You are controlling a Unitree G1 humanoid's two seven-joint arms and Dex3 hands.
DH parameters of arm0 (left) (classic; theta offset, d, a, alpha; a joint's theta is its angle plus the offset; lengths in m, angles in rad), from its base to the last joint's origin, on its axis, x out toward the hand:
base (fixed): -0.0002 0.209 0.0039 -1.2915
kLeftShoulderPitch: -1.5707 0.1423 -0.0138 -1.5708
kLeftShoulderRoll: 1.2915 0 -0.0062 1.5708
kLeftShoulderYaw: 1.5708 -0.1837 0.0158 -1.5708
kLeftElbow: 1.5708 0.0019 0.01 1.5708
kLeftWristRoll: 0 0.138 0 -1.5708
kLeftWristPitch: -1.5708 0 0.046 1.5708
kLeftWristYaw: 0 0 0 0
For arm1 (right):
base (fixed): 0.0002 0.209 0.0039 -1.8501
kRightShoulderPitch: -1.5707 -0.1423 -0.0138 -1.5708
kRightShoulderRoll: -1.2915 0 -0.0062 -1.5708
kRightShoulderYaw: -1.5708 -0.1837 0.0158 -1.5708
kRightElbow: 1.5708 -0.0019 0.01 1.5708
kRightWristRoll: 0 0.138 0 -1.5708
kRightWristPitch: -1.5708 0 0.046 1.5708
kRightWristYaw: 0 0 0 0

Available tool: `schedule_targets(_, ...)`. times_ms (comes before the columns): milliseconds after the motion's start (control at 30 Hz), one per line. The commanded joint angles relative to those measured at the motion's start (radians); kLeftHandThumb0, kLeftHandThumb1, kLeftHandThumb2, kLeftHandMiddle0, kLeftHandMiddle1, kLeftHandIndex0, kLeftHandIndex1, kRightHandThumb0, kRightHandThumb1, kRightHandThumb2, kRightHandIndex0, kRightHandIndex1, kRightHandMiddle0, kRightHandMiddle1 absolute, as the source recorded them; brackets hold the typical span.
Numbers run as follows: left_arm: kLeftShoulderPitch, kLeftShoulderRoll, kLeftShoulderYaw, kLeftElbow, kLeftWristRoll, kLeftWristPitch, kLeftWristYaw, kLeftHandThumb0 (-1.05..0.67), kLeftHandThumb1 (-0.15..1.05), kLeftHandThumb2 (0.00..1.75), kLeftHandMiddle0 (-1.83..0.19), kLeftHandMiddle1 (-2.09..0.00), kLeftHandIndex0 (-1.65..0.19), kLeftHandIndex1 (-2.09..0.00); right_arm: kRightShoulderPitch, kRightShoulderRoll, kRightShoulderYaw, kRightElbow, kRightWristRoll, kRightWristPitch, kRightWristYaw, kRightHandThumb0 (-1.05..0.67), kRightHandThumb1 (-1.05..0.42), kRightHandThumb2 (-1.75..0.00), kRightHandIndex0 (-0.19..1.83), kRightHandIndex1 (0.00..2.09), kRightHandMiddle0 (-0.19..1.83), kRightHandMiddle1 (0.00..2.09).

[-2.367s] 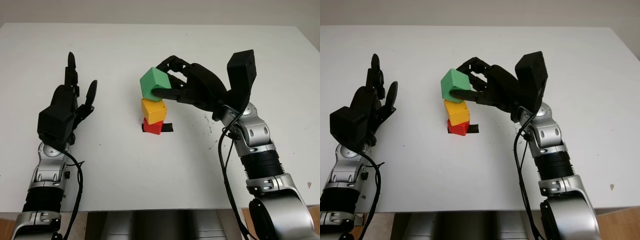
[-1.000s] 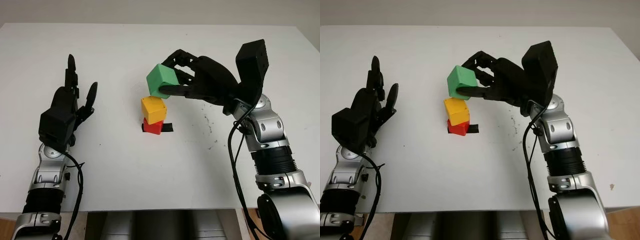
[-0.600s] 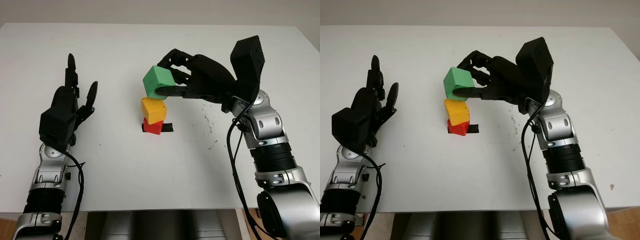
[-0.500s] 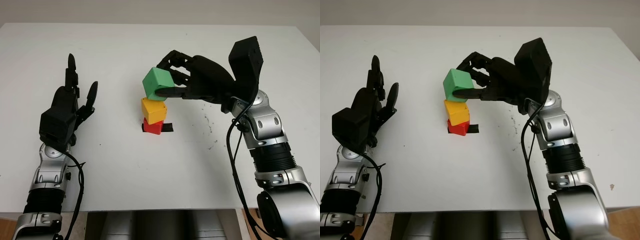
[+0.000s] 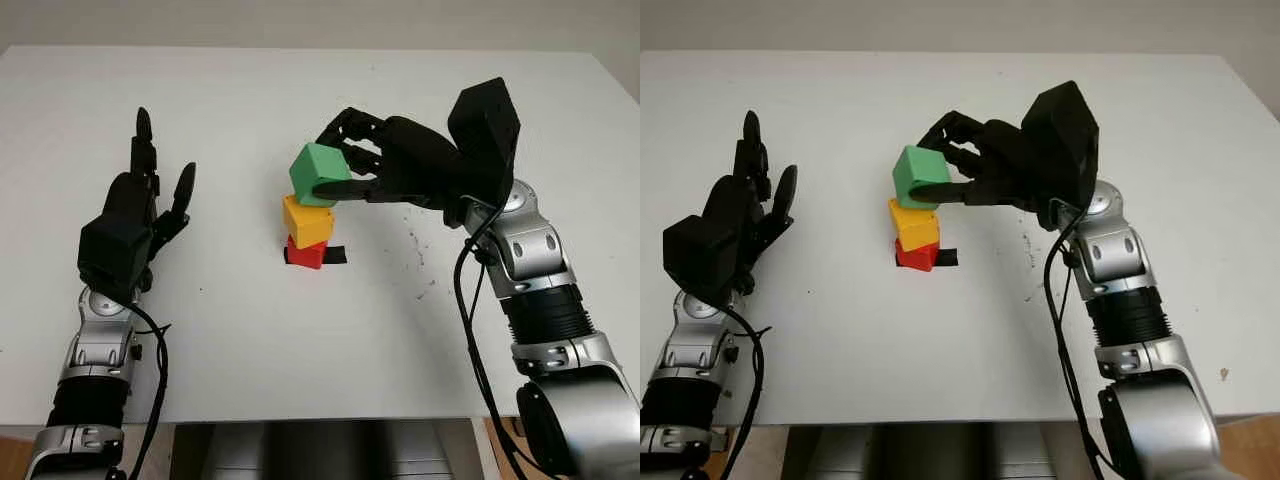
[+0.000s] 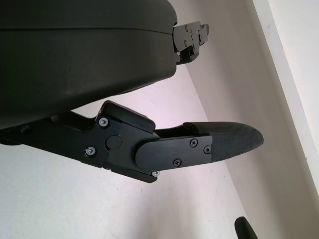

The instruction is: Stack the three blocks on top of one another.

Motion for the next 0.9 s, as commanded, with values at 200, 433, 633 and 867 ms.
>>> schedule_targets(200, 0.013, -0.001, -0.008, -0.018, 0.019, 0.0, 0.011, -0.81, 1.05, 0.56, 0.19, 0.0, 0.19, 0.0, -0.02, -0.011, 0.012, 0.009, -0.01, -0.016, 0.018, -0.47, -0.96, -0.05, 0.08, 0.06, 0.29, 1.73)
schedule_targets(433, 0.017, -0.002, -0.008, -0.018, 0.033, -0.002, 0.022, -0.82, 1.05, 0.57, 0.19, 0.0, 0.19, 0.0, -0.011, -0.007, 0.026, 0.011, -0.028, -0.024, 0.018, -0.48, -0.96, -0.05, 0.1, 0.07, 0.31, 1.72)
schedule_targets(633, 0.019, -0.009, -0.006, -0.023, 0.022, 0.004, 0.02, -0.83, 1.05, 0.56, 0.19, 0.0, 0.19, 0.0, -0.013, -0.006, 0.027, 0.008, -0.029, -0.03, 0.019, -0.47, -0.96, -0.05, 0.1, 0.06, 0.32, 1.7)
schedule_targets(867, 0.021, -0.015, -0.008, -0.029, 0.024, 0.014, 0.024, -0.85, 1.05, 0.55, 0.19, 0.0, 0.19, 0.0, -0.018, -0.01, 0.027, 0.001, -0.029, -0.013, 0.018, -0.47, -0.96, -0.05, 0.1, 0.06, 0.31, 1.69)
